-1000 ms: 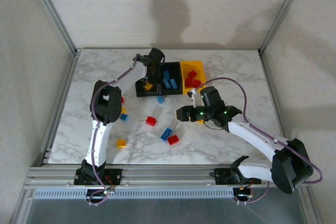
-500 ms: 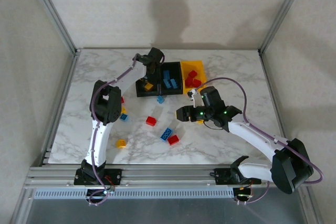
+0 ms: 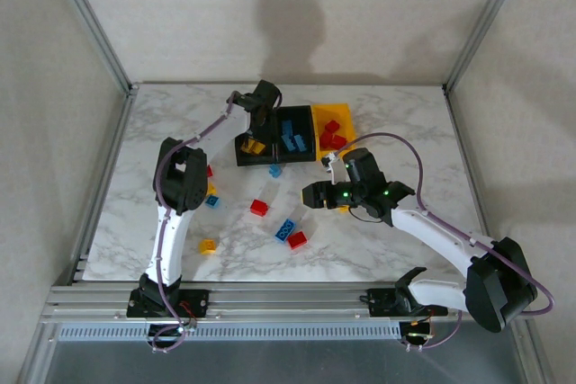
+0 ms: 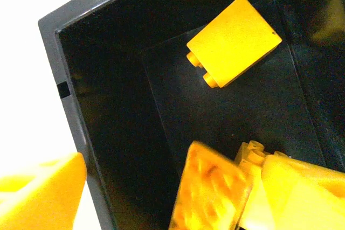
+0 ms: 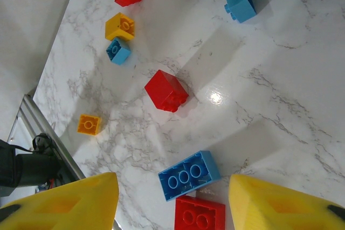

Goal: Sort the legos into containers by color
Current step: Place the lego in the container, then pick up the lego from the center of the table.

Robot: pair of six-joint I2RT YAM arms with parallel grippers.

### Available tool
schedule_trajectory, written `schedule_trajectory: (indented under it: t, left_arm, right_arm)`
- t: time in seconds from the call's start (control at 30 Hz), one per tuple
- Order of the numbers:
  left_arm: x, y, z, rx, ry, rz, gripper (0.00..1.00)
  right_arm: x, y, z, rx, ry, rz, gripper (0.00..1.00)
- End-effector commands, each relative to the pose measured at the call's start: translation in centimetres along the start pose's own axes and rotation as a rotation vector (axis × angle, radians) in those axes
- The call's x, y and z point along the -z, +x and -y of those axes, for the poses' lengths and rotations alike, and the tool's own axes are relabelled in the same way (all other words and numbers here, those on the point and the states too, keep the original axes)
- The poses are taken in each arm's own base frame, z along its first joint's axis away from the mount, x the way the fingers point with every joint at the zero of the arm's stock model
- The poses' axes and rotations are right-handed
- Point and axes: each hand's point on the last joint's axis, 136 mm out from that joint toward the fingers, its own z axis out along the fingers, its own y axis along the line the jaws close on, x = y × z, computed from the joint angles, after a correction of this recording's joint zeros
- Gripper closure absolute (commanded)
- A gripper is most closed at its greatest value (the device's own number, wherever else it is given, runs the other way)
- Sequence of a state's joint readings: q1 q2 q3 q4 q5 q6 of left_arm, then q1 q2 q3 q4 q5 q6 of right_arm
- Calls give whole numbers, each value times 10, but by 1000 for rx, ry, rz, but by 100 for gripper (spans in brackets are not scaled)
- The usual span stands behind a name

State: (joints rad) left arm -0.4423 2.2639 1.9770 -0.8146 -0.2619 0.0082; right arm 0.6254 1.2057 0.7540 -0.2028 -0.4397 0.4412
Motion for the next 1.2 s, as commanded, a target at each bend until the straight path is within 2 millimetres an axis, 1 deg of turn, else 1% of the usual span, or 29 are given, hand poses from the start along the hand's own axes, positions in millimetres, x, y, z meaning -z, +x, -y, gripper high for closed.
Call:
schedule_trajectory:
  t: [0.0,0.1,0.2,0.27,0.33,0.37,0.47,0.53,0.6,0.7,0.8,0.87,0.97,1.07,1.17]
  left_arm:
    - [26,-23,-4,29,24,84,15]
    - [32,-25,-6,37,19,89,17]
    - [44,-29,-10,61,17,114,18]
    - [59,-32,-10,95,37,142,19]
    - [76,-32,-9,128,70,178,19]
    - [86,-31,-8,148,90,201,19]
    - [113,-25,-5,212,163,260,19]
    - [125,-16,-2,253,214,278,19]
    - [135,-2,1,298,269,288,19]
    - [146,23,11,371,384,291,19]
    - [152,50,23,416,458,280,19]
    - [155,68,34,438,514,269,19]
    - [154,95,45,449,515,250,19]
    - [151,114,58,458,538,226,19]
    - [147,126,64,462,535,204,20]
  right_arm:
    - [4,0,-6,7,-11,-1,44]
    - [3,0,-5,8,-11,-1,44]
    - [4,-6,-3,4,10,20,45]
    - [6,-11,-3,4,23,41,44]
    - [8,-16,1,-5,61,55,44]
    - [9,-19,6,-9,95,61,44]
    - [10,-23,29,-49,231,65,42]
    - [12,-23,49,-74,341,61,42]
    - [16,-20,72,-100,472,52,41]
    - [16,-12,94,-126,584,13,40]
    - [15,-7,111,-142,660,-7,40]
    - [14,-5,116,-148,669,-12,40]
    - [13,0,127,-147,710,-39,40]
    - [11,11,145,-160,765,-82,40]
    - [4,20,154,-164,767,-113,40]
